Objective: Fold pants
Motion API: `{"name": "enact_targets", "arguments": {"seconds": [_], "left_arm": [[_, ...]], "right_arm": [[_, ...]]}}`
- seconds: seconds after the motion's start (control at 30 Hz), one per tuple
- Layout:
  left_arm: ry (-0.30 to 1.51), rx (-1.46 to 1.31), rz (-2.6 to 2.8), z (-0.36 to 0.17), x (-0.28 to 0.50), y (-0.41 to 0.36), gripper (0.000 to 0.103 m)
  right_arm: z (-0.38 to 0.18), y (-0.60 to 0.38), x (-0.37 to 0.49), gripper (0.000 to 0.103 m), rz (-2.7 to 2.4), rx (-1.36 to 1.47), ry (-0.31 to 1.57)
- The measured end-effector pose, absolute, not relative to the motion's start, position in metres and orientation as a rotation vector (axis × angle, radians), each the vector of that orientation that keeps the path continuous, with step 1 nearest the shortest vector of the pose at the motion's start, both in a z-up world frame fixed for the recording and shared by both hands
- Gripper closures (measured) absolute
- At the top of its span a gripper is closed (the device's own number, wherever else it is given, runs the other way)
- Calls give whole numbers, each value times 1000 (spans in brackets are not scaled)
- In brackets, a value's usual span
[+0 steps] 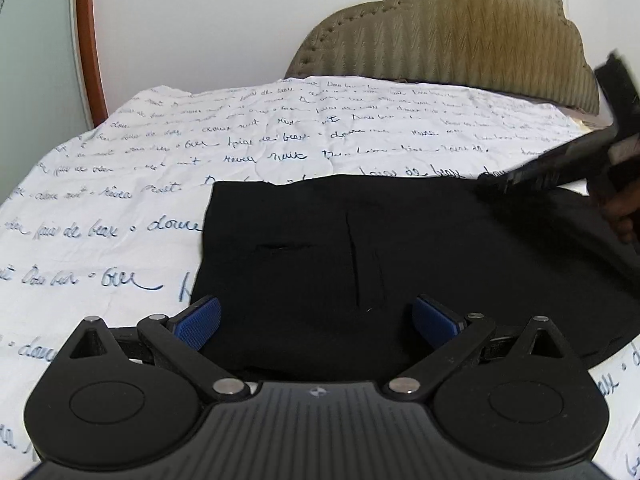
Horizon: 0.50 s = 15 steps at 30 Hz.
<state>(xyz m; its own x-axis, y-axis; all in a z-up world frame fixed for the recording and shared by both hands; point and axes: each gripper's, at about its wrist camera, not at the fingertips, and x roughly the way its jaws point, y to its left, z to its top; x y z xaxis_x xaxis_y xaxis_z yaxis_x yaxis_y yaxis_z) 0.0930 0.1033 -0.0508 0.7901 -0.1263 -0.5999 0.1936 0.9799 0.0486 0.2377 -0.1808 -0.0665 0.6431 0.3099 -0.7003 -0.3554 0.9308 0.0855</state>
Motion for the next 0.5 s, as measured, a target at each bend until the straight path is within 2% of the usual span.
{"name": "enact_targets", "arguments": {"seconds": [0.07, 0.3, 0.5], "left_arm": [[601, 120, -162, -45, 85, 110, 0], [488, -69, 74, -17, 75, 171, 0], [446, -173, 179, -7, 64, 198, 0]], "right_arm": [[-77, -172, 232, 75, 331, -143, 801], [-27, -108, 112, 75, 461, -327, 549], [-40, -12, 44, 75, 655, -555, 414]]}}
